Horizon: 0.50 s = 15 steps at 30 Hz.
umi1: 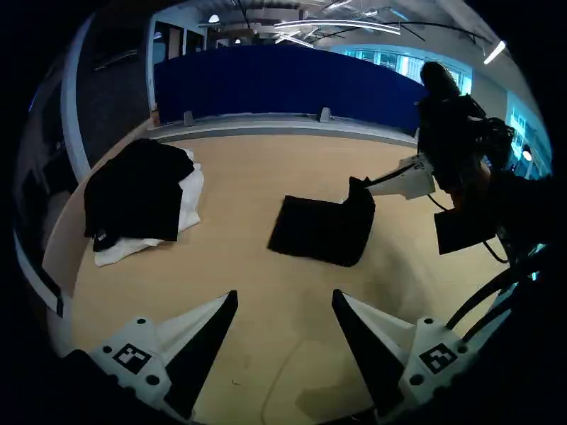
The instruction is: Fold towel
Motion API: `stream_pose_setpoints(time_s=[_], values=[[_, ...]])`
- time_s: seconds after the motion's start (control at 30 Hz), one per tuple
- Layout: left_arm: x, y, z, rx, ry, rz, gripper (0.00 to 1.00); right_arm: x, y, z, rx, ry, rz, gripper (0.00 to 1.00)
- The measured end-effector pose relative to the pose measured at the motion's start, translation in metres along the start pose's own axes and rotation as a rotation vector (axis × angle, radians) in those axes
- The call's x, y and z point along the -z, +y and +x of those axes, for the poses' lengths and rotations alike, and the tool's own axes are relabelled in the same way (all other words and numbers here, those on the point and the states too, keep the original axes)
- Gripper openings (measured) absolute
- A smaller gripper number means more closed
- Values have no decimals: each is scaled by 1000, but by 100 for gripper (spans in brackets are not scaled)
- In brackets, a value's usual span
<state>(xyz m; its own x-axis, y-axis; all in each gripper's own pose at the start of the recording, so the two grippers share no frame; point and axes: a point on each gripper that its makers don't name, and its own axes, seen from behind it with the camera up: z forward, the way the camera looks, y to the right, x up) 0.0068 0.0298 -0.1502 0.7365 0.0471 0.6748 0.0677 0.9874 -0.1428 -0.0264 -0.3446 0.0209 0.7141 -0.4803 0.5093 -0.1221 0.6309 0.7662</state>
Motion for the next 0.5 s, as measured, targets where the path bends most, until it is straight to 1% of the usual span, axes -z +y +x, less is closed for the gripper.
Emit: stream_pose_setpoints(time_s=[0.1,0.27,0.4,0.5], values=[[1,-2,2,10,6,4,99,-14,0,15,45,-15,18,12],[3,-5,4,29,16,13,99,-44,-1,29,107,-59,42,12],[5,-8,4,42,20,18,99,-65,-9,34,135,-92,68,12],[6,-10,2,50,20,22,99,-81,-14,32,150,-119,75,12]])
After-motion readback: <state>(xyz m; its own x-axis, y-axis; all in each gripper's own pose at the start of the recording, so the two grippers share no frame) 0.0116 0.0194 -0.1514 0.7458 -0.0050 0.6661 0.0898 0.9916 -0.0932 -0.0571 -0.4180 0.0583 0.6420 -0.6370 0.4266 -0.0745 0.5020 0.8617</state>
